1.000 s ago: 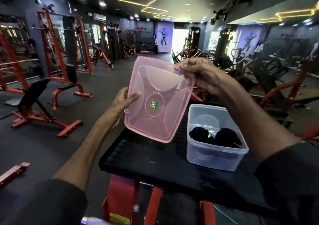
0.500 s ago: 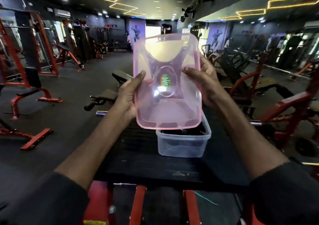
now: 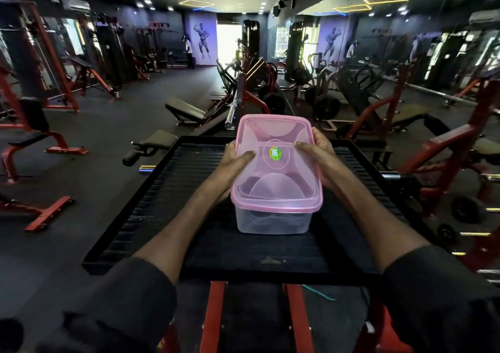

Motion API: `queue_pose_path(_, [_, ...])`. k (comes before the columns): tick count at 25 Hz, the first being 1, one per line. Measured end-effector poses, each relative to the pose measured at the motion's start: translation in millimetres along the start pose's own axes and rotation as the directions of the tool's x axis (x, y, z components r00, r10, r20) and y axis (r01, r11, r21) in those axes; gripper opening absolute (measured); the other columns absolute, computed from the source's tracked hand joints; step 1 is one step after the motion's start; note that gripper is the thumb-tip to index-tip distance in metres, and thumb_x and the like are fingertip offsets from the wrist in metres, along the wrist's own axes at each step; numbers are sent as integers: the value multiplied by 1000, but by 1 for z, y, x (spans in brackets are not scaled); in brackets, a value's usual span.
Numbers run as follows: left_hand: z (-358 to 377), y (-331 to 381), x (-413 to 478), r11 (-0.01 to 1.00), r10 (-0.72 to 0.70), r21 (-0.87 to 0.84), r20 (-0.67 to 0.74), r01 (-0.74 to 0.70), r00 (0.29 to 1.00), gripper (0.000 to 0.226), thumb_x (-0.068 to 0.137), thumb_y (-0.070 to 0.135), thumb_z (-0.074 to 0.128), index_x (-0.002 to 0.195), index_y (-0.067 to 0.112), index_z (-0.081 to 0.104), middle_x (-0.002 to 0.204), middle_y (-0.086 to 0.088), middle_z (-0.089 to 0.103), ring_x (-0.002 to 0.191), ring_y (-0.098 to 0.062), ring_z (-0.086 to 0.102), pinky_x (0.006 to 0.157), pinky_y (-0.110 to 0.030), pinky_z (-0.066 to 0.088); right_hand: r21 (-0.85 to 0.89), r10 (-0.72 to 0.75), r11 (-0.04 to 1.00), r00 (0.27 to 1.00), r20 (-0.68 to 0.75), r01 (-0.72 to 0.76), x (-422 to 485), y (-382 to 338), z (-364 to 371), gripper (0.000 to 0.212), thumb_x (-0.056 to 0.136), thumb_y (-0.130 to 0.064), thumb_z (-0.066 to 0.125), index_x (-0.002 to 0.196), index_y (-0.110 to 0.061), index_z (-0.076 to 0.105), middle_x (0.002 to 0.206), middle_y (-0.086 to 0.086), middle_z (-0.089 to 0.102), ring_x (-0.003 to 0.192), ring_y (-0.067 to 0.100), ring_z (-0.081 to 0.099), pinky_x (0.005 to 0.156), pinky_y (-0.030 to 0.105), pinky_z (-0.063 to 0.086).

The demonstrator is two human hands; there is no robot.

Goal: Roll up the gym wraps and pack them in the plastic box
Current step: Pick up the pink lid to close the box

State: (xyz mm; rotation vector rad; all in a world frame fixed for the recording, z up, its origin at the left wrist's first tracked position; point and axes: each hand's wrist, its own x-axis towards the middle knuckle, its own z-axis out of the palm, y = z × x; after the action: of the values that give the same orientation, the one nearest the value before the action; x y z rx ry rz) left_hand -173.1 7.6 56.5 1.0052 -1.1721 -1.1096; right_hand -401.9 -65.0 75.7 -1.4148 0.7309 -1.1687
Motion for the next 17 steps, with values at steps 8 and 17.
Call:
queue_pose_path(8, [-16,-30,38,976,-109,174,-132,131,985,72,77,45,81,132,10,51,135,-29,57,116,-36,63,94,-50,56,-275,167,943,981,-102,-189,46,36,-20,45,71,-46,78,114,-39,63,125,11,67,117,35,64,96,55,56])
queue_pose_path(17, [-29,-48,62,797,-92,574,-192,188,977,53,72,68,68,121,51,53,130,-2,63,125,-33,58,104,-59,49,-876,172,438,975,-140,-203,32,16,2,63,100,-54,43,155,-26,31,167,7,19,153,38,7,119,66,0])
